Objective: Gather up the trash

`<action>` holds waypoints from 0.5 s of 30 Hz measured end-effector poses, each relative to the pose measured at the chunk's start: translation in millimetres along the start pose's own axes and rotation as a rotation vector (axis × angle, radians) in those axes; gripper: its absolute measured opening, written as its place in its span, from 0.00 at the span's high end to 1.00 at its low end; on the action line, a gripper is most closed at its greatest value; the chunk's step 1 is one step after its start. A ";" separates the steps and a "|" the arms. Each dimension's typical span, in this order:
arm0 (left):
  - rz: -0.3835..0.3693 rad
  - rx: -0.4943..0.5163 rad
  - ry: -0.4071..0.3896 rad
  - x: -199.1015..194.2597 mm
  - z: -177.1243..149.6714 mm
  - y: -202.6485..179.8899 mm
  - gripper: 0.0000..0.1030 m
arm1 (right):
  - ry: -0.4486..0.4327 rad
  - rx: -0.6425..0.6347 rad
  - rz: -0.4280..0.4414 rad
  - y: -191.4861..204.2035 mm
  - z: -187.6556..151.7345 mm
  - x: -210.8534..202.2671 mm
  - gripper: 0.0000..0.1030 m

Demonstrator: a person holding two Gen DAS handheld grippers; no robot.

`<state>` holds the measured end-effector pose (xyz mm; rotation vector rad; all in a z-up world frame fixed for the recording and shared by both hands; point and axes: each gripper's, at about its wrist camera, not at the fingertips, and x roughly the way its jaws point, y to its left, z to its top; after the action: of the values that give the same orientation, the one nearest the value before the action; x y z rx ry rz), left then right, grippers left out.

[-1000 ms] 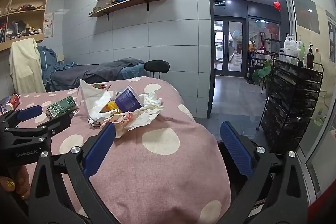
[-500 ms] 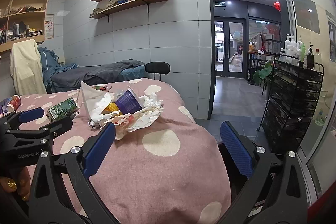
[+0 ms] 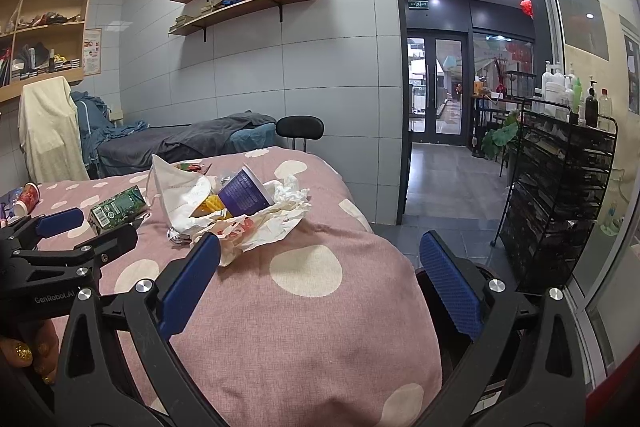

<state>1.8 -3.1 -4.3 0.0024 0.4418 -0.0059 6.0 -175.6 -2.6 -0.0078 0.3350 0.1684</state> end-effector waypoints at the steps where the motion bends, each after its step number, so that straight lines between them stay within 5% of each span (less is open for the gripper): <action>1: 0.000 0.000 0.000 -0.1 -0.2 -0.2 0.06 | 0.001 0.000 0.001 -0.2 -0.3 0.4 0.04; 15: 0.000 -0.004 0.006 2.1 -0.9 3.8 0.06 | 0.004 0.007 0.003 -0.8 -0.6 1.3 0.04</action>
<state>3.3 0.7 -6.0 -0.0015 0.4479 -0.0055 7.2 -176.2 -3.7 -0.0002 0.3394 0.1705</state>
